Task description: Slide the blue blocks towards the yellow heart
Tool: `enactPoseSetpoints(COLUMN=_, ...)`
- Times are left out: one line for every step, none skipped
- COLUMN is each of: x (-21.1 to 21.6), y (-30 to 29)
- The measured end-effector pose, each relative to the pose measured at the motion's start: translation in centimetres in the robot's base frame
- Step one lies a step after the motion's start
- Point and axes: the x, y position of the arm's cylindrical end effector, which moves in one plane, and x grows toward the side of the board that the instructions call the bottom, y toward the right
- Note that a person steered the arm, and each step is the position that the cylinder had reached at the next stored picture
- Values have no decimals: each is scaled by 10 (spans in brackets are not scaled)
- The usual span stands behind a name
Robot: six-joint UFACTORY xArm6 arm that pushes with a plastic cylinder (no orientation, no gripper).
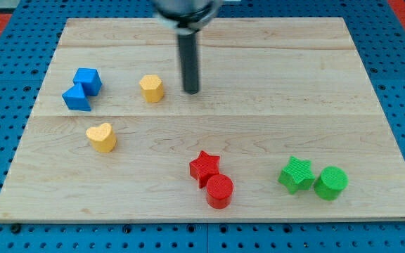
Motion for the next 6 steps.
enactPoseSetpoints(x=-52, y=-41)
enactPoseSetpoints(x=-54, y=-143)
enactPoseSetpoints(x=-38, y=-208)
enactPoseSetpoints(x=-4, y=-225)
enactPoseSetpoints(x=31, y=-205)
enactPoseSetpoints(x=31, y=-205)
